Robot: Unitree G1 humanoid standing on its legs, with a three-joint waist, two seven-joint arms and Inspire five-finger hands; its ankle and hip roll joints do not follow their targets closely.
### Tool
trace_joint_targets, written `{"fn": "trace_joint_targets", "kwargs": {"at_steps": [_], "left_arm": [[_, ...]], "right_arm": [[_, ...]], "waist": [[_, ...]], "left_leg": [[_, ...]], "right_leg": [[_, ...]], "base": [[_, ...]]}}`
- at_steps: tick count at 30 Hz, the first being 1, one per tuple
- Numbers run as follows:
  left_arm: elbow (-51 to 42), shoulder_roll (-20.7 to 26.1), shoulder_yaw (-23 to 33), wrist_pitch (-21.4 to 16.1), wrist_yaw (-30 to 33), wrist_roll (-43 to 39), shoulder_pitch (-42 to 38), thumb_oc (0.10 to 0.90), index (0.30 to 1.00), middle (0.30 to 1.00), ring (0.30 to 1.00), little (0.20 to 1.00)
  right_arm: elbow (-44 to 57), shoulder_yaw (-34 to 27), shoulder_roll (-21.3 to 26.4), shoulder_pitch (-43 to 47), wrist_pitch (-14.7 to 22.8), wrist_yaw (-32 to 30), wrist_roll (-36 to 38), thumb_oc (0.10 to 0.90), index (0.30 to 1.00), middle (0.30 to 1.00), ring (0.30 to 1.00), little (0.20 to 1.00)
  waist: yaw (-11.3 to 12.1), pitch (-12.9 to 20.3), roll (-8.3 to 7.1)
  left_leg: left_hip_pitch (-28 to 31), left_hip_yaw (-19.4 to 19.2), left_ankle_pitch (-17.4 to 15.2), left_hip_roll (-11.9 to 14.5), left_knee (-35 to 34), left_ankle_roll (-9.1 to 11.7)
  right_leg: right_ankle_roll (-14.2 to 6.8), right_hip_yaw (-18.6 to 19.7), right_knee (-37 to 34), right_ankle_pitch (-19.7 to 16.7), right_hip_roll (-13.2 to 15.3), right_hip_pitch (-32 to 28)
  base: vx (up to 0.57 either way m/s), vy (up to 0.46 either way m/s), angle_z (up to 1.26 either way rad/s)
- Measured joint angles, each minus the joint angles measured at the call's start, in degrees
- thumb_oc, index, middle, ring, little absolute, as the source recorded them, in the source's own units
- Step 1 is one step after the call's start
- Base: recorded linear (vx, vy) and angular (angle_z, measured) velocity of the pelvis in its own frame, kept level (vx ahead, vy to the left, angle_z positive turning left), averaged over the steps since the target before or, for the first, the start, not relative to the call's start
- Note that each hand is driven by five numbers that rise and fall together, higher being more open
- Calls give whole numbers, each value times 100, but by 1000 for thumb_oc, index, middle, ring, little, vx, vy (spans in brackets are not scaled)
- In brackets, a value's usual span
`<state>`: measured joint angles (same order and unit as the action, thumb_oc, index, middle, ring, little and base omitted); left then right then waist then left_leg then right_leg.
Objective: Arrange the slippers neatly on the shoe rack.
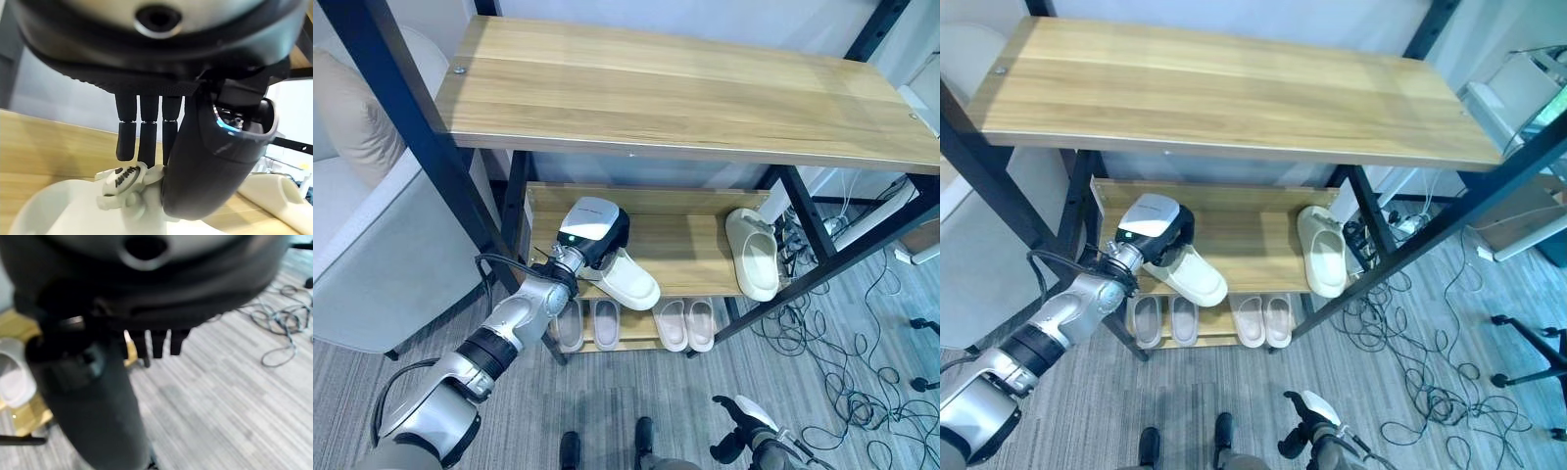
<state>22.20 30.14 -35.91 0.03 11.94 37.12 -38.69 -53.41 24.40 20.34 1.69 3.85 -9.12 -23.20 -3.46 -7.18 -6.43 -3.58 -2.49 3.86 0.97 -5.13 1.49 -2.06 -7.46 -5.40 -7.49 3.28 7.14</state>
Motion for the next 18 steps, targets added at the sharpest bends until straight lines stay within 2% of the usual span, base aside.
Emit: {"fn": "trace_joint_targets", "kwargs": {"at_steps": [9, 15, 18], "left_arm": [[-150, -302, -7, -19, 7, -383, -136, 400, 300, 300, 300, 300], [-234, -451, -7, -38, 22, -627, -292, 400, 300, 300, 300, 300], [-251, -563, -7, -40, 48, -736, -312, 400, 300, 300, 300, 300]], "right_arm": [[6, -5, 16, 83, -8, -29, 3, 800, 900, 900, 900, 900], [26, -7, 149, 74, -53, -105, 11, 800, 900, 900, 900, 900], [30, -9, 216, 79, -57, -125, 90, 800, 900, 900, 900, 900]], "waist": [[-147, -59, 179], [-238, -40, 398], [-376, -36, 531]], "left_leg": [[-42, -160, -5, 10, 0, -4], [-56, -339, -11, 11, -1, -13], [-56, -364, -14, 6, -1, -19]], "right_leg": [[15, 164, 0, -32, -21, 120], [11, 321, 0, -77, -36, 207], [-10, 370, -2, -91, -35, 221]], "base": [[19, -32, -9], [36, -24, -12], [40, -21, -10]]}}
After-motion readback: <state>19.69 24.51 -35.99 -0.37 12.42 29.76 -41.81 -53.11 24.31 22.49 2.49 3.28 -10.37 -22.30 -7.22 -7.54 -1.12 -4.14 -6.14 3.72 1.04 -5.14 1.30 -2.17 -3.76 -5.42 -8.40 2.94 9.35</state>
